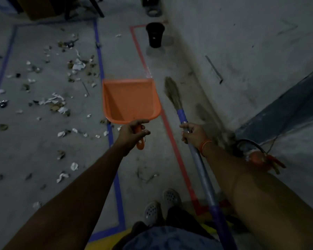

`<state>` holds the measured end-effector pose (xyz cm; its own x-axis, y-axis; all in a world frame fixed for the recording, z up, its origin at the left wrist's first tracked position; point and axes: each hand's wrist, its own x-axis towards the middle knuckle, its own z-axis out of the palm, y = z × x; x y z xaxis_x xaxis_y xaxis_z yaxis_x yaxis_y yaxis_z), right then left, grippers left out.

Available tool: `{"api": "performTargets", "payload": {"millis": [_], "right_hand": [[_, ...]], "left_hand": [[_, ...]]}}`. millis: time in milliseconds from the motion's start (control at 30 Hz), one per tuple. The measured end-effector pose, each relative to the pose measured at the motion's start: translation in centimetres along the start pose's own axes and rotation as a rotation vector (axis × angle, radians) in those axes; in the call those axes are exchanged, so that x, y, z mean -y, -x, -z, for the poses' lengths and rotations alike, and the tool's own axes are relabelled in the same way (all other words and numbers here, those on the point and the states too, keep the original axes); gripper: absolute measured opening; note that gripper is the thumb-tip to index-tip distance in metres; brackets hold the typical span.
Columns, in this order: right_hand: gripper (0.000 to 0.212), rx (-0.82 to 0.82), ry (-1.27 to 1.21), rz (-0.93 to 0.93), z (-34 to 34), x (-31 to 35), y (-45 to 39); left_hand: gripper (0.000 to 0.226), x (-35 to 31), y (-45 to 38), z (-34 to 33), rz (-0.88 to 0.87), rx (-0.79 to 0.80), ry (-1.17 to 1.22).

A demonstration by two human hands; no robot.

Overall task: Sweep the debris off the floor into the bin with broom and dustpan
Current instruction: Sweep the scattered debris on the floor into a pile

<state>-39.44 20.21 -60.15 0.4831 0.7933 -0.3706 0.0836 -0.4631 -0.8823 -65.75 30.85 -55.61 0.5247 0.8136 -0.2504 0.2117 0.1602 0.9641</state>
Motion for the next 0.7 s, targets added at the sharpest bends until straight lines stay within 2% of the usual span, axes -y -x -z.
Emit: {"api": "performTargets", "payload": {"millis": [200,400,700], "right_hand": [[0.035,0.027,-0.021,-0.085,-1.6,-0.2,-0.1],[0.042,0.139,-0.024,-0.152,-1.9,-0.3,-0.4],[0.041,0.221,-0.032,-0.228,-1.7,0.1,-0.1]], "left_hand": [[0.038,1.6,0.6,0.8,0.069,-0.007,0.110],[0.039,2.8,1.0,1.0,0.133,-0.014,0.133],[0.036,4.3,2.5,0.7,0.125,-0.071,0.178]]}}
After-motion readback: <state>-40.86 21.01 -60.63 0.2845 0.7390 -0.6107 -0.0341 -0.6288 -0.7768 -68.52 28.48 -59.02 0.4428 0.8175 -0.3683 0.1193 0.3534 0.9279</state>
